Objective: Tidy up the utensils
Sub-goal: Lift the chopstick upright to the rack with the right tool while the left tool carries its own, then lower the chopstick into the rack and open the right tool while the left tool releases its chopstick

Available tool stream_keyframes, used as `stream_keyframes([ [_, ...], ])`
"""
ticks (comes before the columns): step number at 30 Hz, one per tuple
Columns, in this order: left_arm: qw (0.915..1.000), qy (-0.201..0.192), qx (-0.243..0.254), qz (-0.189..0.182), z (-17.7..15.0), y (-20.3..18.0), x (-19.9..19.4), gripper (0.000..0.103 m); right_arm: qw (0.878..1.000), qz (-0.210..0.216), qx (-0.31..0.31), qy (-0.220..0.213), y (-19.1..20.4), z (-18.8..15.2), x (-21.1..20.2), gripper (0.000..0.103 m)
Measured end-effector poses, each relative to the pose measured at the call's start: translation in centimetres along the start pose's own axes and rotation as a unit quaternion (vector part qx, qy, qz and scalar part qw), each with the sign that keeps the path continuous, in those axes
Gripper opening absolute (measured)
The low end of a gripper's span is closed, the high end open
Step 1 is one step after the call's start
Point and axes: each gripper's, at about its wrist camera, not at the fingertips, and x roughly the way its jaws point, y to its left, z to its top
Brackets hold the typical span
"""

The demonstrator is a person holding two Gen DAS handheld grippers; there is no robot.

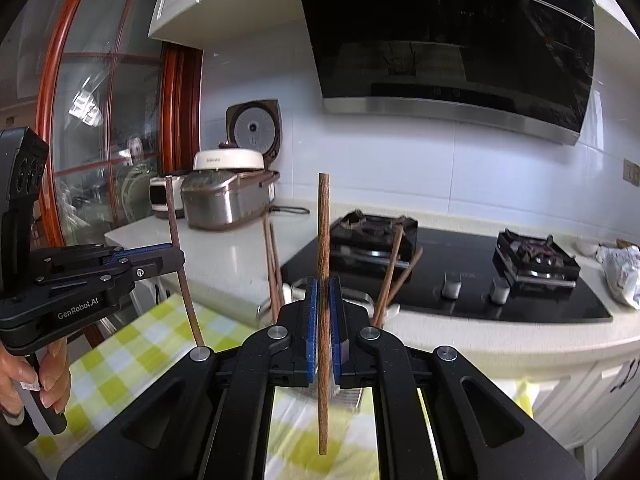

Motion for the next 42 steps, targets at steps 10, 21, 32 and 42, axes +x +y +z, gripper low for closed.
stream_keyframes([
  [10, 0.9993, -0.036, 0.007, 0.003, 8.4, 0.7, 2.4, 0.006, 1.0, 0.008, 0.013, -0.017, -1.9, 5.6, 4.1, 0.007],
  [21, 0.9993, -0.027, -0.025, 0.001, 9.5, 2.9, 8.8, 0.006, 0.999, 0.013, 0.045, -0.018, -3.7, 6.8, 9.7, 0.007],
  [32, 0.9991, -0.008, -0.04, -0.003, 7.6, 4.1, 12.3, 0.006, 0.997, 0.021, 0.061, -0.034, -4.3, 8.9, 10.9, 0.007],
  [42, 0.9983, 0.013, -0.056, -0.004, 5.1, 4.3, 13.4, 0.006, 0.996, 0.016, 0.083, 0.032, -4.8, 2.7, 14.7, 0.007],
])
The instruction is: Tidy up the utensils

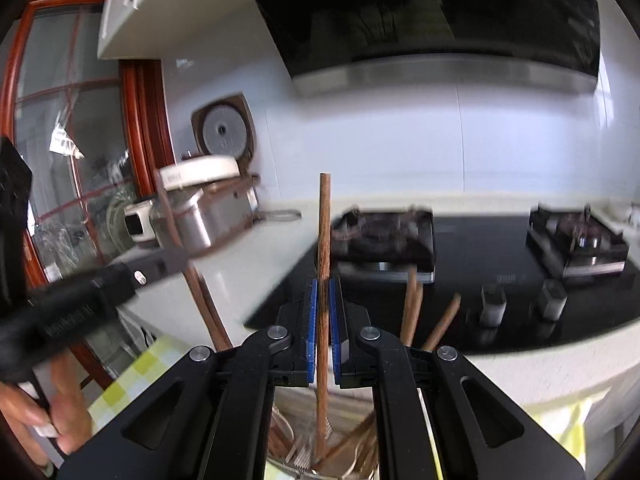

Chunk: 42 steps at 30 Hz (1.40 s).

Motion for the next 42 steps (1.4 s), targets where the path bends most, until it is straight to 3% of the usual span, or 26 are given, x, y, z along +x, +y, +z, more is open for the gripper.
stream_keyframes([
  [7, 0.9997, 0.02, 0.003, 0.014, -2.0, 0.7, 1.0, 0.008, 1.0, 0.0, -0.001, 0.013, 0.1, -2.0, 0.2, 0.014],
  [10, 0.9995, 0.018, 0.002, 0.026, -2.4, 1.0, 1.0, 0.027, 1.0, -0.003, 0.001, 0.012, -0.1, -2.0, 0.0, 0.027],
  [11, 0.9995, 0.015, 0.002, 0.029, -2.4, 1.1, 1.0, 0.039, 1.0, -0.004, 0.001, 0.01, -0.1, -2.0, -0.1, 0.031],
  [14, 0.9995, 0.01, 0.001, 0.031, -2.4, 1.2, 0.4, 0.044, 1.0, -0.009, 0.003, 0.007, -0.1, -2.0, -0.8, 0.031],
  [16, 0.9994, 0.008, 0.003, 0.034, -2.4, 1.1, -0.1, 0.054, 1.0, -0.01, 0.007, 0.007, -0.3, -2.0, -1.3, 0.031],
  [17, 0.9993, 0.004, 0.001, 0.037, -2.5, 1.0, -0.6, 0.064, 1.0, -0.012, 0.009, 0.006, -0.4, -2.0, -1.7, 0.033],
  [18, 0.9992, 0.001, 0.0, 0.039, -2.6, 1.0, -0.9, 0.073, 1.0, -0.013, 0.012, 0.006, -0.5, -2.0, -2.0, 0.036],
  [24, 0.9979, -0.014, 0.006, 0.063, -3.2, 0.8, -3.9, 0.098, 1.0, -0.026, 0.016, 0.003, -0.9, -2.3, -4.6, 0.062],
  [26, 0.9973, -0.018, 0.009, 0.071, -3.5, 0.9, -5.1, 0.098, 0.999, -0.032, 0.012, 0.0, -0.8, -2.3, -5.8, 0.072],
  [32, 0.9966, -0.021, -0.003, 0.08, -4.6, 1.5, -8.6, 0.098, 0.998, -0.05, -0.016, -0.019, 0.1, -2.9, -10.0, 0.084],
  [37, 0.9955, -0.046, 0.018, 0.081, -5.9, 0.9, -10.7, 0.098, 0.997, -0.063, -0.03, -0.016, 1.1, -4.1, -12.0, 0.084],
  [42, 0.9958, -0.024, 0.024, 0.085, -7.9, 0.0, -10.8, 0.098, 0.998, -0.057, -0.02, 0.01, 1.5, -6.6, -12.1, 0.084],
])
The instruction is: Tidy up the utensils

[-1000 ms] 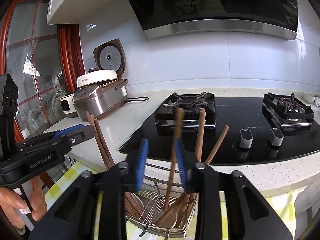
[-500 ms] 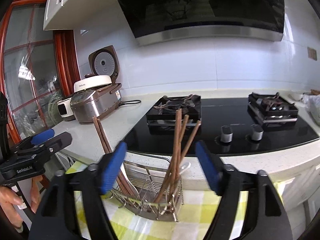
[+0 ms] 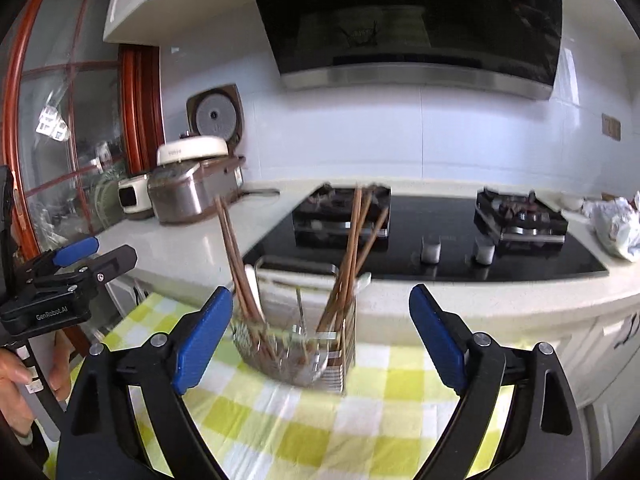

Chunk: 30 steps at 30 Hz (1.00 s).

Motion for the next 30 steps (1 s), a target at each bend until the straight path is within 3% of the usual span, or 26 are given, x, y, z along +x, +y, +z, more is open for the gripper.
stream_keyframes([
  [13, 0.9996, 0.014, 0.023, -0.012, -3.3, -1.3, 0.1, 0.098, 0.999, -0.003, 0.004, 0.038, -0.4, -2.6, 0.1, 0.084],
  [21, 0.9988, 0.041, 0.02, -0.018, -4.6, -1.2, 1.2, 0.098, 0.999, -0.011, -0.008, 0.046, -0.9, -3.4, 0.5, 0.084],
  [30, 0.999, 0.042, 0.007, -0.017, -5.2, -1.1, 1.1, 0.098, 0.999, -0.014, -0.005, 0.051, -0.8, -3.7, 0.7, 0.084],
])
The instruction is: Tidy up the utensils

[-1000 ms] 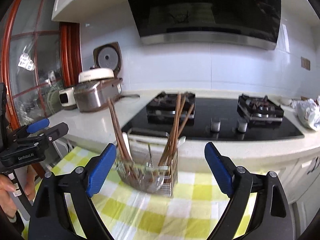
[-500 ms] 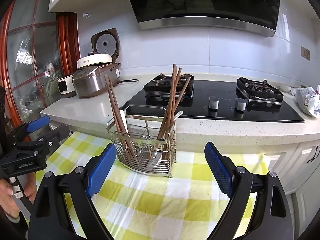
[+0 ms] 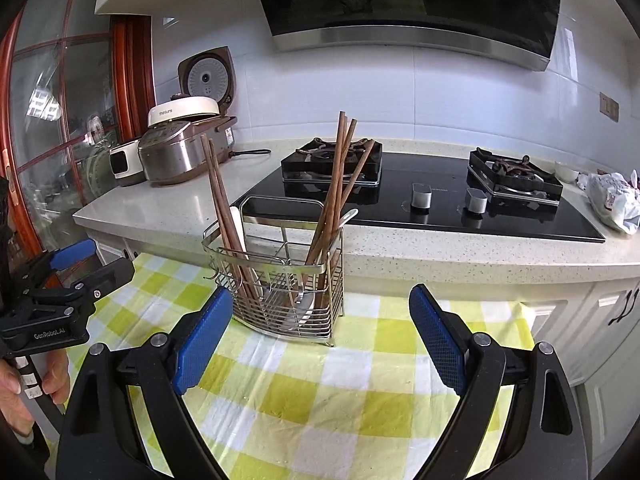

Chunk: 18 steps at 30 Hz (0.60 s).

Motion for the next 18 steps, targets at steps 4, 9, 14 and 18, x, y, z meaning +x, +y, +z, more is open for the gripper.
stream_keyframes([
  [4, 1.0, -0.003, 0.0, -0.003, 0.0, -0.1, -0.23, 0.098, 1.0, 0.0, -0.001, 0.002, 0.16, -0.02, 0.1, 0.084],
  [9, 0.9997, -0.002, -0.017, -0.019, -0.11, 0.35, -0.33, 0.098, 1.0, 0.001, 0.002, 0.005, 0.14, -0.1, 0.32, 0.084],
  [14, 0.9995, 0.007, -0.02, -0.025, -0.33, 0.58, -0.05, 0.098, 1.0, 0.002, 0.003, 0.006, 0.05, -0.17, 0.41, 0.084],
  [18, 0.9998, 0.012, -0.01, -0.016, -0.5, 0.21, 0.23, 0.098, 1.0, 0.002, 0.004, 0.007, 0.07, -0.21, 0.51, 0.084],
])
